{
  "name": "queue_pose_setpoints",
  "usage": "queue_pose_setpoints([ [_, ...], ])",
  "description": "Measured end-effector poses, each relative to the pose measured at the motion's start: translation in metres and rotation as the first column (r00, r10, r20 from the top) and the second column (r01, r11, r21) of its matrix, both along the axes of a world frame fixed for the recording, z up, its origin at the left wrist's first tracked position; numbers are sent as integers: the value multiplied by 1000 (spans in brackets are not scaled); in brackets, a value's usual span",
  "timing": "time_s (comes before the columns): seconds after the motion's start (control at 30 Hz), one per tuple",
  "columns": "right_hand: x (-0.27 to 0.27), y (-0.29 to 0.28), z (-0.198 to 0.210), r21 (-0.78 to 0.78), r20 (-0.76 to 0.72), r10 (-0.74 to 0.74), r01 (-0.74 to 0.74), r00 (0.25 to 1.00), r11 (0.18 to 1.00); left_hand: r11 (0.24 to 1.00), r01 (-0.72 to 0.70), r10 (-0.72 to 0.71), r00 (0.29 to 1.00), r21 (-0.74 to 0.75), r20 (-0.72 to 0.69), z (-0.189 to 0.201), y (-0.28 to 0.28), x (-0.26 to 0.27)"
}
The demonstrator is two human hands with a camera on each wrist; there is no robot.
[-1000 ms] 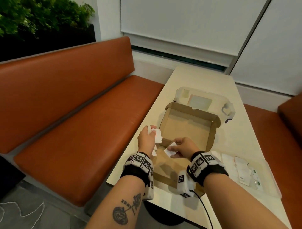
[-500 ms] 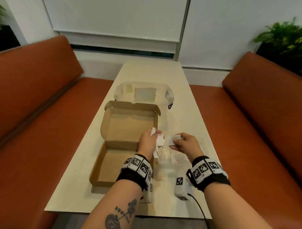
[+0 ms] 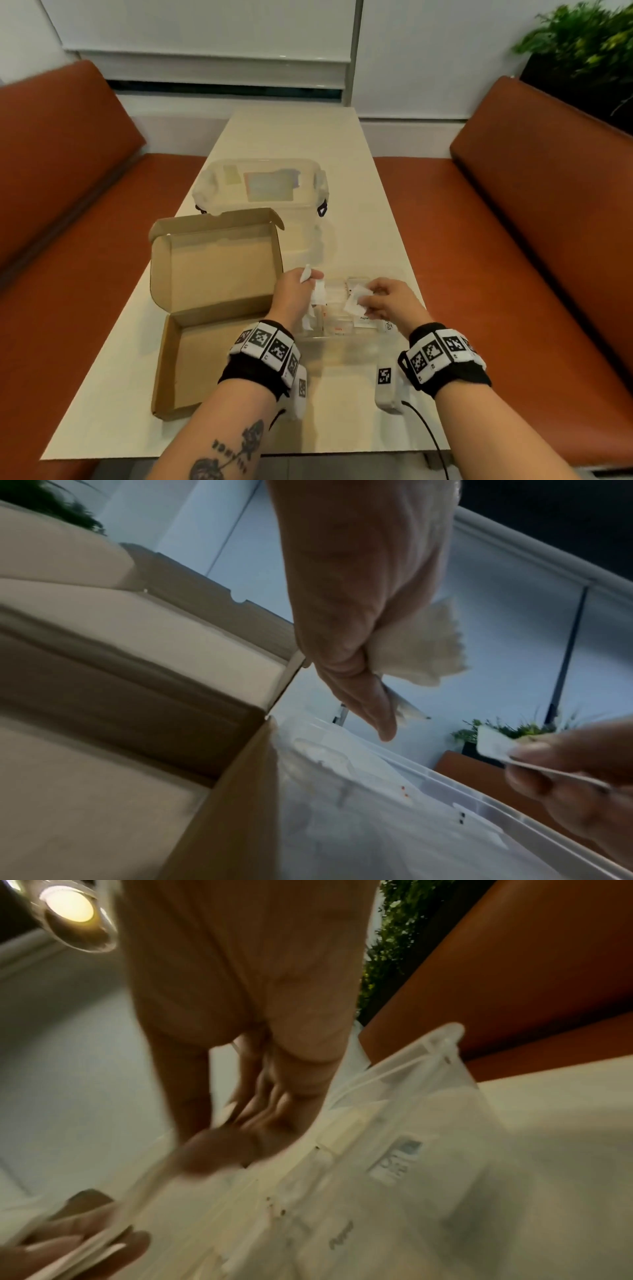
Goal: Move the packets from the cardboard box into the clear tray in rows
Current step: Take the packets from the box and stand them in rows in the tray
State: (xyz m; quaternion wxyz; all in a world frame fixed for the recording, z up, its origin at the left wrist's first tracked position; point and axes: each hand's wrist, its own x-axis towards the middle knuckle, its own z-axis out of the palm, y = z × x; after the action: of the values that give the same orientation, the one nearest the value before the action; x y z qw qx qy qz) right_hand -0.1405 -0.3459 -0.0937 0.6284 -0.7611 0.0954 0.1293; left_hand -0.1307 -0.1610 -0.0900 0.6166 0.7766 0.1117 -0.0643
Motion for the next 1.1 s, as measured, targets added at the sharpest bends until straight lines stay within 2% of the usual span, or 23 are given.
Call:
queue_pose_setpoints([
  [0.07, -6, 9, 6, -30, -81, 231, -234, 970, 972, 1000, -9, 9, 1000, 11, -2, 2, 2, 0],
  [0.13, -13, 24, 9, -17, -154, 383, -390, 911, 921, 1000, -22, 22, 1000, -17, -5, 6, 3, 0],
  [0.3, -20, 56, 8, 54, -192, 460, -459, 867, 887, 994, -46, 49, 998, -97, 31, 20, 17, -2],
  [0.5, -25, 88, -3, -52, -267, 563, -595, 782, 802, 975, -111, 123, 991, -194, 52, 33, 42, -6],
  [0.63, -27, 104, -10, -97, -286, 572, -617, 769, 781, 974, -121, 136, 988, -191, 68, 37, 52, -10],
  [0.93, -26, 128, -11, -174, -212, 586, -620, 782, 765, 974, -125, 139, 988, -187, 64, 41, 60, -15],
  [1.03, -20, 113, 1, -139, -72, 504, -509, 861, 850, 972, -136, 152, 986, -191, 72, 41, 57, -16],
  [1.1, -14, 94, 13, -61, 44, 356, -353, 933, 934, 970, -137, 155, 985, -202, 78, 40, 50, -15],
])
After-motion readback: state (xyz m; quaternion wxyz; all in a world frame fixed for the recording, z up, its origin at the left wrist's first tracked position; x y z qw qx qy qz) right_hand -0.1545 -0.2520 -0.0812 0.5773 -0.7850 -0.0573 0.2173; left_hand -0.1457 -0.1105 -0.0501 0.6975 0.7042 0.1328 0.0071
